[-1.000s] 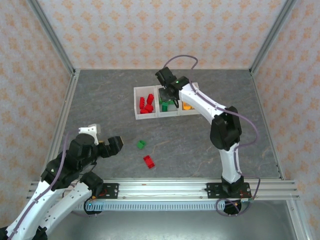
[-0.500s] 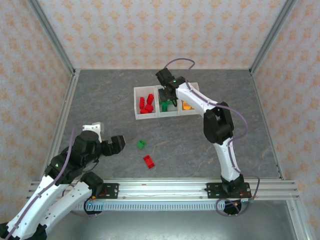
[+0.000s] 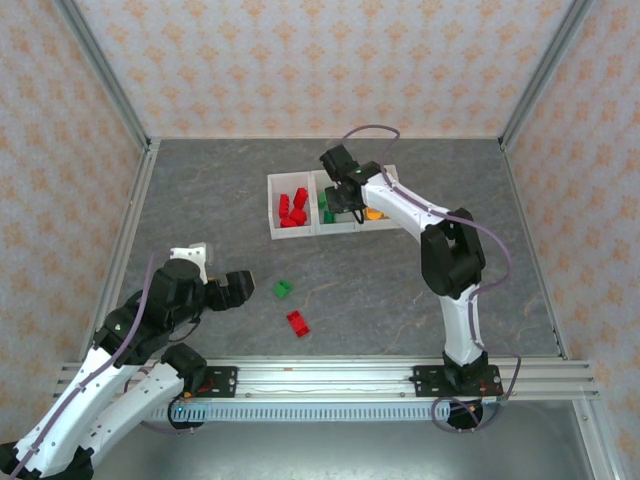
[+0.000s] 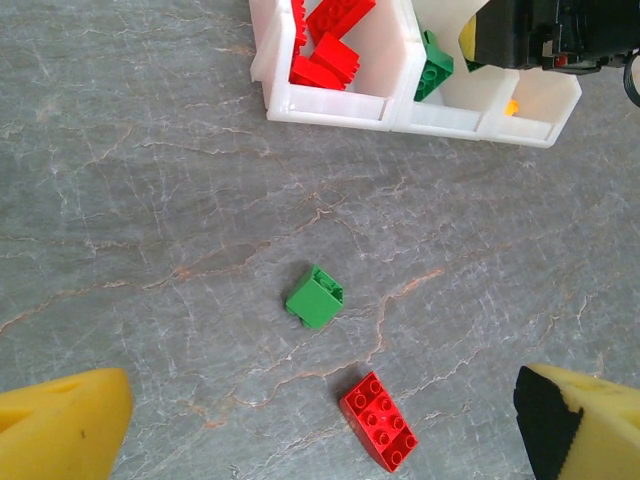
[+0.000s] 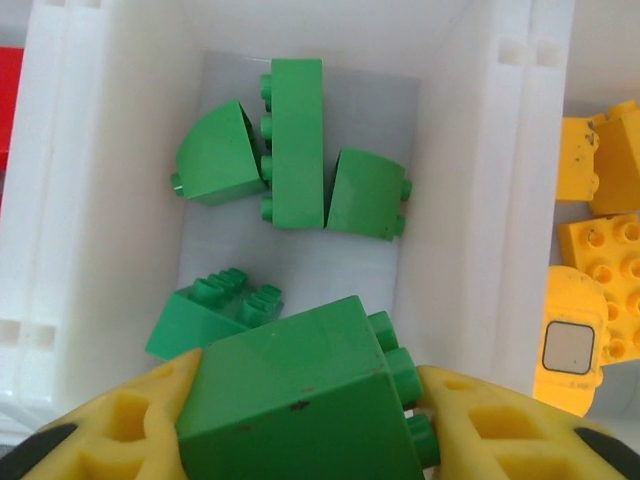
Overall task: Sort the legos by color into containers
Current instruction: Place the lego in the container, then pick up the lego from the bottom-center of the table.
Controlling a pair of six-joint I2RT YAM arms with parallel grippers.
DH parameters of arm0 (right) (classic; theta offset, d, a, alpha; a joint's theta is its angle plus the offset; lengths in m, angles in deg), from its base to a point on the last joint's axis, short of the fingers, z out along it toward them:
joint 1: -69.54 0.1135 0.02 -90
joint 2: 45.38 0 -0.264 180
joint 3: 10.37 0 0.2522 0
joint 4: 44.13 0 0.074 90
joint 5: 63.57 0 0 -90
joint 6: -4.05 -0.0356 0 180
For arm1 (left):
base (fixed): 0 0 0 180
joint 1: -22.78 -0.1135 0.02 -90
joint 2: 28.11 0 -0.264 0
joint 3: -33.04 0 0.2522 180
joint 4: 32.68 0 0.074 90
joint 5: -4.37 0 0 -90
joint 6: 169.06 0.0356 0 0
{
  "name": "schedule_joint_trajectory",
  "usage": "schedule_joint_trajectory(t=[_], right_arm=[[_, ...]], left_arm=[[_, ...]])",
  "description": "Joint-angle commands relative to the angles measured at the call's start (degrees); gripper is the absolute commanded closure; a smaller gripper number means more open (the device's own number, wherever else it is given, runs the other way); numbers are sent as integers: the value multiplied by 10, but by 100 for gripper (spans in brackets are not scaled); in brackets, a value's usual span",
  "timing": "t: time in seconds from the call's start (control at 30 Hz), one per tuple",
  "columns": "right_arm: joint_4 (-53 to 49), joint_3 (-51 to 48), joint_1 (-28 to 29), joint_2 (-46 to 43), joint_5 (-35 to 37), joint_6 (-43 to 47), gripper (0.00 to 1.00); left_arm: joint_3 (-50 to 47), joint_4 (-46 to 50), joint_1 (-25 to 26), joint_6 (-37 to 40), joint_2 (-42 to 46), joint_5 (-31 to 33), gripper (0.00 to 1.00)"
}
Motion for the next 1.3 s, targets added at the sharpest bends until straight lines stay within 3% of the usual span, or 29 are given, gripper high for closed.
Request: schedule_joint_trajectory(t=[0.0,0.3,0.73,0.87,1.07,1.27], right_arm=[[6,-18,-1,-30,-3,-11,59],[11,-43,-1,-44,-7,1,40],[18,-45,0,-64,-21,7,26],[14,-46,4,-86,-34,-1,12],[10,-53,19,-123,-52,-19,1],[19,-99,58,-174,-76,-50,0]], left_arm=[[-5,-12,0,15,4,-6,1],[-2,-7,1,11,8,-1,1],[6,-3,0,5,6,3,1],[5,-4,0,4,4,1,1],[-1,-11,0,-14,-2,-4,1],[-2,-3,0,-24,-13,-4,1]])
